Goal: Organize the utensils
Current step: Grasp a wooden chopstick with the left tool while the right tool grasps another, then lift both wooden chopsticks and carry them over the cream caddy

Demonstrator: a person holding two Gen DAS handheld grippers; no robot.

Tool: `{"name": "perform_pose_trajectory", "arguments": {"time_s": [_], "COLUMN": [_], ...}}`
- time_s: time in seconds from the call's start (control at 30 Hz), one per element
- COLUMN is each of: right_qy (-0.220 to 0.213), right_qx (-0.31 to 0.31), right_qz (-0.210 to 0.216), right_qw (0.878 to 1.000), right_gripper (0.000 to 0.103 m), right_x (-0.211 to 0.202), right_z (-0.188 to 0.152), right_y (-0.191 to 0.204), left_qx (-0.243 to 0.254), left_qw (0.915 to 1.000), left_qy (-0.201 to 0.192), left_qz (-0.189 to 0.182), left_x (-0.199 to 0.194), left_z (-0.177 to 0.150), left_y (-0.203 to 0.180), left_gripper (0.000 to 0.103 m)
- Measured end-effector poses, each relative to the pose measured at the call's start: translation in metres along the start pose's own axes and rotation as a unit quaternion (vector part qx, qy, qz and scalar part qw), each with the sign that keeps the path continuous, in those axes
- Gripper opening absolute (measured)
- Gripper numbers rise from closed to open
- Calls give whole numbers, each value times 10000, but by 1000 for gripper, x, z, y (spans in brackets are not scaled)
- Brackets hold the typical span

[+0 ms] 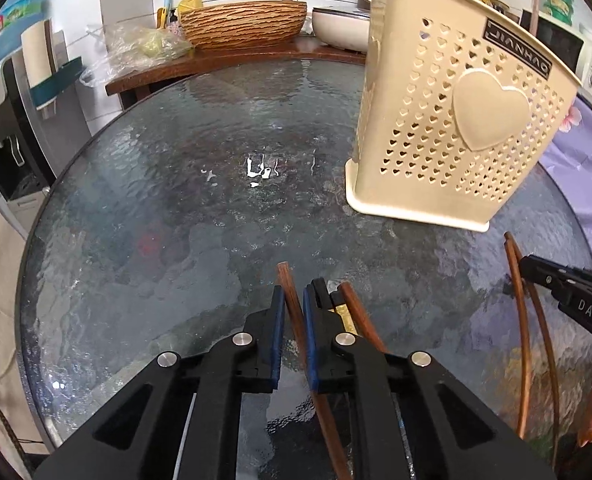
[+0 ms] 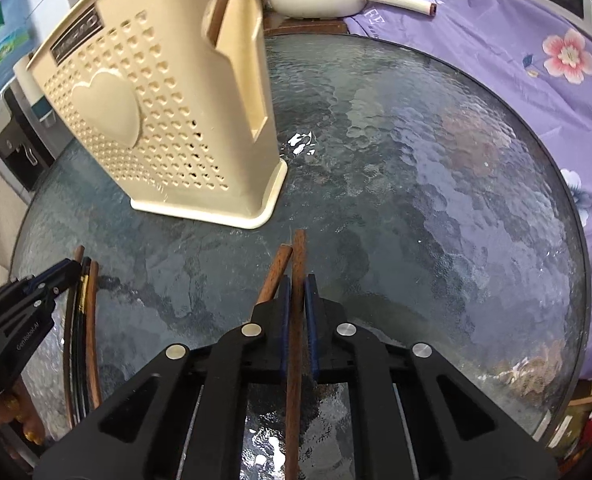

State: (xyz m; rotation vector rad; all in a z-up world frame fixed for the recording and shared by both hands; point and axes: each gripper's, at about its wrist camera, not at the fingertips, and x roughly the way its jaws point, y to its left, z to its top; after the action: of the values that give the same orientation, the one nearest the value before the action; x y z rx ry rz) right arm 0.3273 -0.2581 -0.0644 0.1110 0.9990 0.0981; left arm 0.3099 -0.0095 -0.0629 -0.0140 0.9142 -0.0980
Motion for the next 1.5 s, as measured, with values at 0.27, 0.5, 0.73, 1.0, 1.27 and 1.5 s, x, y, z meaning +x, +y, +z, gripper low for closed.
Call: {"name": "perform_pose_trajectory", "arguments": {"time_s": [0.27,0.5,0.73,1.0,1.27,1.5], "right_qy": [-80,-429,-952,-1514,-1840,-2035], "right_qx": [446,374,260,104,-26,-147], "right_qz": [433,657,1031,1538,1864,1933], "right_qw": [9980,9962,9898,9764,9651,9597], "right_gripper": [8,8,8,8,8,8], "right_x": [0,-22,-63,-120,-163,-187], "right_z": [2,0,4,6,6,7], "right_y": [-21,-22,-19,-13,-10,-2], "left_qx": [-240,-217,-154,-144,-23,35], "left_qw": [9992,9983,9958,9901,9847,9804], "left_qy": [-26,-277,-669,-1101,-1415,-1579], "left_qz": [-317,-460,-610,-854,-1021,-1175], "left_x": [-1,-23,-56,-100,-133,-151], "left_z": [6,11,17,21,24,26], "left_y": [13,11,11,9,3,3], "left_gripper": [7,7,7,6,7,6]}}
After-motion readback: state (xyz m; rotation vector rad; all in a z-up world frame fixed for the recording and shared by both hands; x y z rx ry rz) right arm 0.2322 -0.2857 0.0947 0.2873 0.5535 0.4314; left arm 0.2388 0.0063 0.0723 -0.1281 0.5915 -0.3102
